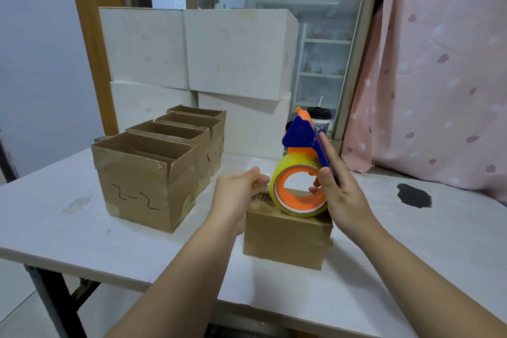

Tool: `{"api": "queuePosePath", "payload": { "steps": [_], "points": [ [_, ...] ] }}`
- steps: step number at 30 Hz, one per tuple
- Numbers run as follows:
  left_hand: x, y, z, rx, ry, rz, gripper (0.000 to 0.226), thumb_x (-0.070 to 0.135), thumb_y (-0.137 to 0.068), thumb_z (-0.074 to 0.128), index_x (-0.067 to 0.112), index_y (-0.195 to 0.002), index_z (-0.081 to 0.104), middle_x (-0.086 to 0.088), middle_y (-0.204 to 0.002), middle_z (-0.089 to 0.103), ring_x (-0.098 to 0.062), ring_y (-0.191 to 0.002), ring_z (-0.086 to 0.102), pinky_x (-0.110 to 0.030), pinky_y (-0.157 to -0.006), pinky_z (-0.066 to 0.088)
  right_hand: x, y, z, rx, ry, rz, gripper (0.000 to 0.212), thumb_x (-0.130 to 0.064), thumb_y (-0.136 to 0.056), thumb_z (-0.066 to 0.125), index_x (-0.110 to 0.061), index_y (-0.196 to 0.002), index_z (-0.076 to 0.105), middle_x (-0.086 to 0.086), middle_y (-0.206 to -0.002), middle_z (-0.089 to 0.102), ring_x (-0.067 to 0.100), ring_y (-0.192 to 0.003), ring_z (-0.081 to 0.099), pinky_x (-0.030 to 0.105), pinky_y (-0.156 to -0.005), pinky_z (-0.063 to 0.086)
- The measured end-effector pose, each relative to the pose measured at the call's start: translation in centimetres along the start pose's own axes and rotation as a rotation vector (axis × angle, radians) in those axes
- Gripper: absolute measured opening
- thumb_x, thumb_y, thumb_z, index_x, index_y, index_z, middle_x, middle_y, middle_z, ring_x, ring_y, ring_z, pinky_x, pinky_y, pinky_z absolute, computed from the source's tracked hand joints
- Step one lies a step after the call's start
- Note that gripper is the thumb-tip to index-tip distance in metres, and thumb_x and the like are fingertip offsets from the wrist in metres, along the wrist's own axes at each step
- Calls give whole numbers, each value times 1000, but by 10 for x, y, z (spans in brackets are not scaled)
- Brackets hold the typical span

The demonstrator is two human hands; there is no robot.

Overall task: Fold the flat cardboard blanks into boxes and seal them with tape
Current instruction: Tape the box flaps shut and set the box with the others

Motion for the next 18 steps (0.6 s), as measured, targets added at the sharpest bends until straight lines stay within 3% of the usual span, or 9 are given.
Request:
{"api": "queuePosePath", "payload": {
  "steps": [4,7,9,11,13,15,18],
  "points": [
    [5,-1,-8,71,-133,87,29,21,-92,56,12,-69,71,-8,-84,71,-25,-93,66,-44,-90,51,1,6,4,4,-35,-12,68,-87,-70,42,-70,-132,20,-50,-132,34,-17,-120,42,5,-89,40],
    [5,-5,-16,95,-248,120,29,20,-90,57,13,-67,72,-14,-84,70,-28,-91,65,-46,-84,54,0,3,4,-22,-16,-15,64,-77,-76,45,-62,-133,19,-57,-125,32,-26,-116,38,-2,-83,36],
    [5,-9,-19,95,-323,163,34,22,-92,56,12,-63,70,-8,-73,69,-25,-81,66,-42,-78,56,-2,0,5,-40,-17,2,69,-84,-71,44,-63,-133,19,-60,-120,33,-27,-112,39,-2,-82,36],
    [10,-7,-20,153,-479,266,41,28,-95,55,16,-56,64,2,-56,59,-14,-61,59,-27,-60,49,-4,-3,6,-53,-7,3,78,-90,-65,43,-62,-134,19,-59,-119,33,-24,-112,41,3,-85,41],
    [12,-3,-21,231,-581,336,45,31,-95,54,20,-51,56,5,-48,48,-9,-49,46,-22,-48,35,-5,-4,9,-54,4,5,77,-89,-65,44,-63,-133,19,-60,-119,33,-23,-112,41,7,-90,43],
    [8,-4,-21,249,-581,345,46,32,-95,55,19,-51,55,4,-47,45,-11,-48,42,-21,-47,31,-6,-6,11,-46,7,7,71,-85,-70,45,-63,-133,20,-60,-117,33,-24,-112,41,8,-91,43],
    [4,-8,-23,244,-555,329,36,29,-93,58,16,-59,63,4,-54,54,-10,-53,48,-21,-50,37,-5,-7,12,-50,38,27,63,-69,-76,45,-65,-132,19,-61,-114,34,-21,-108,44,12,-89,46]
  ]
}}
Point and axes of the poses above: each hand's wrist, its own y-axis away from the middle knuckle, its own z-axis out of the palm, x = y × z, the point moved 7 cm from there along -y, towards the middle knuckle
